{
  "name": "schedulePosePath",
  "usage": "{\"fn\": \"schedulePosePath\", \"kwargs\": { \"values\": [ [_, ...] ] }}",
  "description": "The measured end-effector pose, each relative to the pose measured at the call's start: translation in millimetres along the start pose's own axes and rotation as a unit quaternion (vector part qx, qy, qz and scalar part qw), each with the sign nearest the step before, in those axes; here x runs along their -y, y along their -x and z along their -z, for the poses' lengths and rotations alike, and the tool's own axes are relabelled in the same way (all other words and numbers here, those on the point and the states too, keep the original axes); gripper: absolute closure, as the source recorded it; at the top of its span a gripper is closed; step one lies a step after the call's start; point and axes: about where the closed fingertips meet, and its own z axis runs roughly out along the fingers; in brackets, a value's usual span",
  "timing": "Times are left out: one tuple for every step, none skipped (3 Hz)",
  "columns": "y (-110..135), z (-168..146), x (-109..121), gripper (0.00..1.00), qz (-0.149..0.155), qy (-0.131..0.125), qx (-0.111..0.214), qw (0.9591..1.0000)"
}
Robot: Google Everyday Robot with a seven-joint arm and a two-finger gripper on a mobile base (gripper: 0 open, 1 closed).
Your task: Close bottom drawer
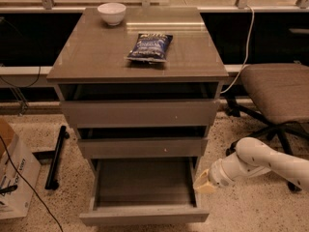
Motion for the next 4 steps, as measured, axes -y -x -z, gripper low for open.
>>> {"fn": "schedulePosePath", "kwargs": {
  "values": [
    [0.0, -0.1, 0.0, 1.00, 0.000, 0.000, 0.000, 1.0000],
    [-13.6, -36.5, 3.8, 1.00, -0.030, 0.001, -0.024, 0.9993],
    [-24.0, -61.7, 3.9, 1.00, -0.055, 0.006, -0.036, 0.9978],
    [-33.0, -85.6, 1.6, 1.00, -0.073, 0.020, -0.048, 0.9960]
  ]
}}
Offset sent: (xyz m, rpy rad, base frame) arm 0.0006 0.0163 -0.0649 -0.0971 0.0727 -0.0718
